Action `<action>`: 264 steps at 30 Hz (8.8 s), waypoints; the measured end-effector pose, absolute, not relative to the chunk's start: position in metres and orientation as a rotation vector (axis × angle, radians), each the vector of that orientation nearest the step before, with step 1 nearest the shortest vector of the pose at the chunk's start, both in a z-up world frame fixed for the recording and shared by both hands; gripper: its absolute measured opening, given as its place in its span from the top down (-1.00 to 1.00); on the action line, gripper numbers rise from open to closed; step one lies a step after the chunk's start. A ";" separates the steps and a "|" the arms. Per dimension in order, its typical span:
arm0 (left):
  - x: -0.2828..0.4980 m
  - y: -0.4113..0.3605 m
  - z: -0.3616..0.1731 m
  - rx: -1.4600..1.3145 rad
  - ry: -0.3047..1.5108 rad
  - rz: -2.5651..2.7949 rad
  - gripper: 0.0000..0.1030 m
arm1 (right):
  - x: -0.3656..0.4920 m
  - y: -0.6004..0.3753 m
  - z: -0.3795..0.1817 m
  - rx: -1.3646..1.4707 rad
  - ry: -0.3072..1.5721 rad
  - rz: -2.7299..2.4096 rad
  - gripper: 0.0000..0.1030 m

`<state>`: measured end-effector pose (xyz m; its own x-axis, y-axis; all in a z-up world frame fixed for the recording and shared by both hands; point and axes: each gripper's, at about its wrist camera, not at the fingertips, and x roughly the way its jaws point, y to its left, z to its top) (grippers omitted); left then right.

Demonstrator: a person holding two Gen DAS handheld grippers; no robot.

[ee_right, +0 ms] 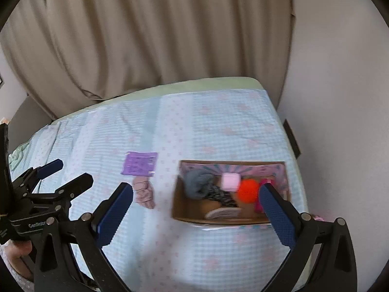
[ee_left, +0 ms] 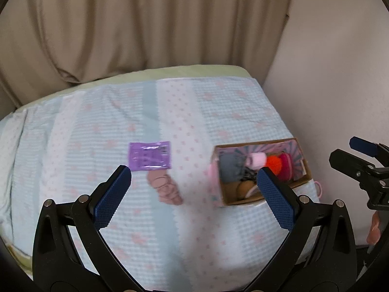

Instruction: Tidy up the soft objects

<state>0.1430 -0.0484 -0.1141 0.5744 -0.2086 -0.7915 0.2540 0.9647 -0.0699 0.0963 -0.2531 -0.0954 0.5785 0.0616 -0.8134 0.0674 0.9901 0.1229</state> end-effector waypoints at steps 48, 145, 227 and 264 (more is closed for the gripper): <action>0.372 0.013 -0.443 0.953 1.179 -0.777 -0.99 | 0.230 -0.041 -0.403 -0.046 1.339 0.074 -1.00; 0.187 -0.142 -0.225 0.012 1.142 -0.326 0.49 | 0.117 -0.294 -0.178 0.155 1.072 0.043 0.55; 0.059 0.053 -0.015 -0.020 0.588 -0.106 -0.99 | 0.057 -0.141 -0.017 0.044 0.739 -0.018 -1.00; 0.036 0.044 -0.011 -0.029 0.529 -0.099 -0.99 | 0.039 -0.139 -0.007 0.025 0.673 -0.055 -1.00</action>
